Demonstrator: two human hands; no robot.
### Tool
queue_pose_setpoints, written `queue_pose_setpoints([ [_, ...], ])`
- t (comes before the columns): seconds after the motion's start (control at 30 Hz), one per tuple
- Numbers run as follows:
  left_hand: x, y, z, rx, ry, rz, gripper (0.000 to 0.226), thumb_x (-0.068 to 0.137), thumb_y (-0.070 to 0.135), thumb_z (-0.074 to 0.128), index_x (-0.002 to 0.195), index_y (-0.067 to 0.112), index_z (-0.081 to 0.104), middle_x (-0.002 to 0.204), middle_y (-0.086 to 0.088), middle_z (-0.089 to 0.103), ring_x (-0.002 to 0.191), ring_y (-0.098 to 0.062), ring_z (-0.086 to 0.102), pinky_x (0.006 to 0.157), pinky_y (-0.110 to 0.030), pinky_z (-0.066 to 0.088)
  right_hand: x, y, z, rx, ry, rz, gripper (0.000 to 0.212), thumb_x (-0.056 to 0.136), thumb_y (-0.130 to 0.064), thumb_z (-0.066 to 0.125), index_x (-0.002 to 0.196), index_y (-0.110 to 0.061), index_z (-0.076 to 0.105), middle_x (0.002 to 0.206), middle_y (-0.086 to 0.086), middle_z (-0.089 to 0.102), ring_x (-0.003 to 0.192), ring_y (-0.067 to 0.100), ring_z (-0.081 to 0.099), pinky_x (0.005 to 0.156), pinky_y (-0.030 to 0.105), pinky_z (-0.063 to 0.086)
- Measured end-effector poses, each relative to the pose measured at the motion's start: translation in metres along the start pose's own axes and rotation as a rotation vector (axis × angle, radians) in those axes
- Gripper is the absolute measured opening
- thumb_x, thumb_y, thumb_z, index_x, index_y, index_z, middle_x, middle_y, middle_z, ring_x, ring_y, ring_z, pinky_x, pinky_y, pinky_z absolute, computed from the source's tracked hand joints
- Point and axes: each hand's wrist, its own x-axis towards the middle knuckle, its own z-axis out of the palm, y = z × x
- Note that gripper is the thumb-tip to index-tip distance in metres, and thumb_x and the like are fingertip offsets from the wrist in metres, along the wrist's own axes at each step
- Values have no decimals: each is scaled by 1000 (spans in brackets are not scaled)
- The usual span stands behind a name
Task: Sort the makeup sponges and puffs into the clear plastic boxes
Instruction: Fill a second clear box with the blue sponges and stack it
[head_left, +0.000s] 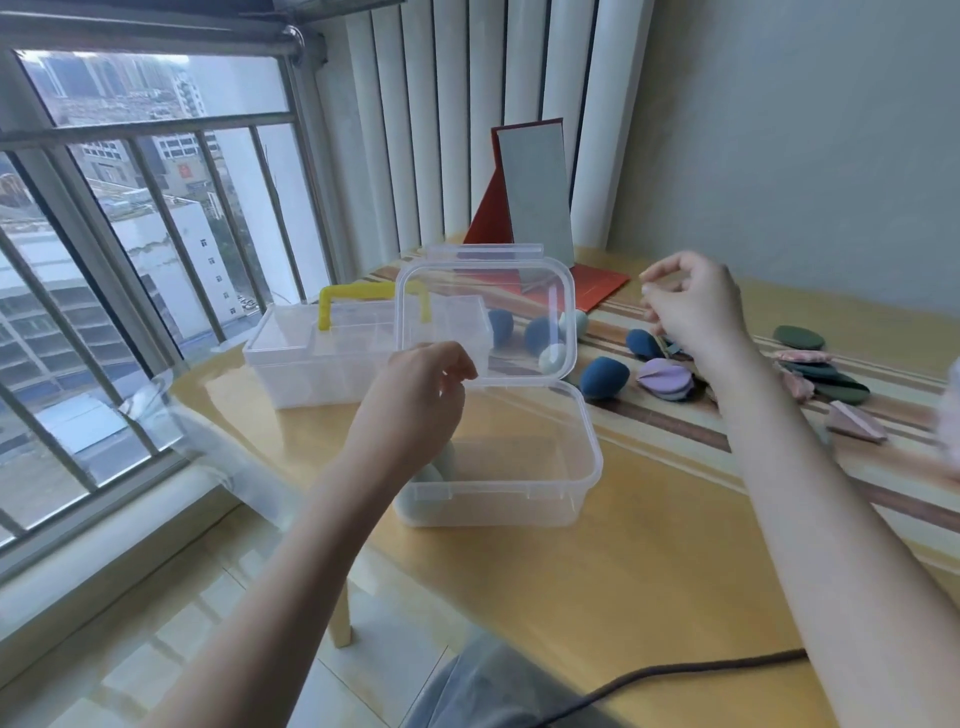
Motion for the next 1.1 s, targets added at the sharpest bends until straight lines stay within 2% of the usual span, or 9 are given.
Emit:
queue_pose_setpoints([
  [0.07, 1, -1, 2, 39, -19, -7, 32, 86, -3, 45, 100, 15, 67, 103, -1, 66, 91, -15, 59, 78, -19, 40, 12, 20, 21, -74, -81, -5, 18, 94, -6, 50, 99, -20, 60, 99, 12, 65, 78, 27, 65, 68, 37, 57],
  [0.27, 3, -5, 5, 86, -20, -52, 35, 86, -3, 43, 106, 15, 67, 109, 0, 65, 95, -15, 57, 75, -15, 33, 38, 39, 74, -287, -422, -47, 43, 98, -15, 46, 140, -24, 46, 142, 3, 49, 127, 25, 47, 100, 35, 39],
  [0.33, 4, -5, 6, 84, -18, -59, 36, 86, -3, 43, 104, 15, 67, 108, 1, 64, 89, -12, 53, 71, -13, 30, 48, 41, 84, -331, -509, -16, 45, 95, -18, 51, 139, -28, 46, 138, 5, 53, 121, 27, 51, 99, 40, 44],
  [0.43, 4, -5, 6, 83, -22, -64, 36, 86, -3, 43, 103, 17, 67, 108, 2, 64, 84, -7, 47, 70, -14, 29, 52, 39, 93, -353, -494, -37, 39, 88, -17, 59, 125, -23, 49, 118, 7, 60, 99, 27, 56, 77, 36, 48],
  [0.57, 4, -4, 6, 83, -35, -77, 36, 86, -2, 42, 104, 17, 66, 108, 3, 63, 83, -8, 46, 68, -15, 29, 43, 41, 93, -251, -339, -87, 25, 86, -8, 61, 104, -15, 45, 102, 9, 54, 78, 20, 48, 52, 26, 33],
  [0.7, 3, -1, 4, 85, -47, -86, 36, 87, -2, 41, 106, 17, 66, 110, 2, 62, 83, -8, 44, 69, -16, 29, 20, 35, 80, 20, -263, -154, 17, 81, -16, 57, 97, -22, 55, 101, 7, 57, 91, 26, 52, 66, 29, 40],
  [0.87, 2, 2, 2, 80, -58, -82, 36, 86, -3, 41, 106, 14, 65, 110, -1, 61, 84, -10, 45, 74, -19, 34, -2, 30, 64, -70, -579, -160, 15, 76, -35, 61, 90, -40, 65, 119, -10, 57, 118, 16, 47, 104, 42, 38],
  [1.0, 2, 4, 0, 95, -64, -84, 37, 86, -3, 41, 108, 14, 65, 113, -1, 61, 89, -12, 49, 75, -19, 34, -4, 31, 59, -408, -656, -186, 36, 78, -40, 73, 110, -32, 60, 116, -10, 47, 117, 14, 40, 102, 42, 39],
  [1.1, 1, 4, 0, 89, -70, -94, 38, 86, -4, 40, 108, 14, 65, 114, -2, 61, 89, -12, 48, 76, -20, 35, -10, 30, 61, -335, -554, -175, 46, 76, -37, 75, 117, -26, 57, 112, -7, 52, 106, 18, 49, 92, 40, 46],
])
